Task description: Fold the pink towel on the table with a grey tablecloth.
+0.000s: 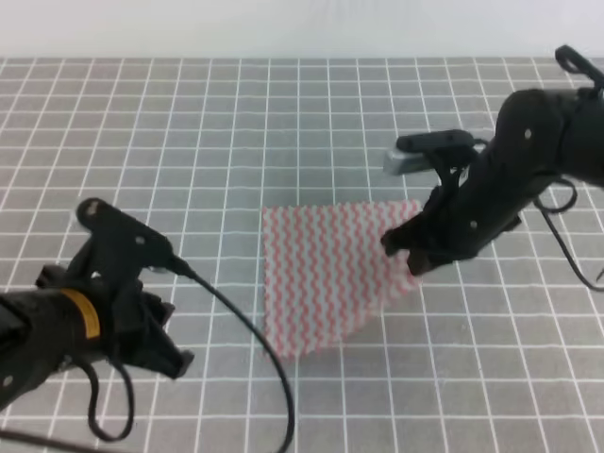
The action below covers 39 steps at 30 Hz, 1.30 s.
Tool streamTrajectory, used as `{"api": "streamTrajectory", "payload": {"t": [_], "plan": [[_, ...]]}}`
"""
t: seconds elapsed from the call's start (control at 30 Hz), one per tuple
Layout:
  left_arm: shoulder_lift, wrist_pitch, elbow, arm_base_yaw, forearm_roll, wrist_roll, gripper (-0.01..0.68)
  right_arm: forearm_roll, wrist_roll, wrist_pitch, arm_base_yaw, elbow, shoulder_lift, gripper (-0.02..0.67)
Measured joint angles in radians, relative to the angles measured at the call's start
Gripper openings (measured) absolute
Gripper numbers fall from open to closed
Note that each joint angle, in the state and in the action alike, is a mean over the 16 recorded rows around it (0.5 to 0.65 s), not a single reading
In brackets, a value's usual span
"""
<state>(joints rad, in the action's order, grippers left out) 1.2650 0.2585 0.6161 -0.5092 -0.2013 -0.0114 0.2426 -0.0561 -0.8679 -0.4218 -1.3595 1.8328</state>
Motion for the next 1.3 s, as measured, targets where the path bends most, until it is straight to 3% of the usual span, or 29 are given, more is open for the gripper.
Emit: {"api": "streamTrajectory", "payload": {"t": [0.23, 0.37, 0.9, 1.3], "plan": [[0.001, -0.016, 0.007, -0.003, -0.017, 0.128, 0.359, 0.002, -0.001, -0.001, 0.0, -0.047, 0.0, -0.015], [0.003, -0.026, 0.013, -0.025, -0.017, 0.183, 0.417, 0.006, -0.008, 0.012, 0.0, -0.058, 0.001, -0.015], [0.195, -0.029, 0.062, -0.23, -0.043, 0.316, 0.42, 0.037, -0.05, 0.044, 0.0, -0.06, 0.002, -0.015], [0.409, -0.016, 0.239, -0.257, -0.097, 0.31, 0.42, 0.03, -0.054, 0.07, 0.001, -0.06, 0.001, -0.015]]}}
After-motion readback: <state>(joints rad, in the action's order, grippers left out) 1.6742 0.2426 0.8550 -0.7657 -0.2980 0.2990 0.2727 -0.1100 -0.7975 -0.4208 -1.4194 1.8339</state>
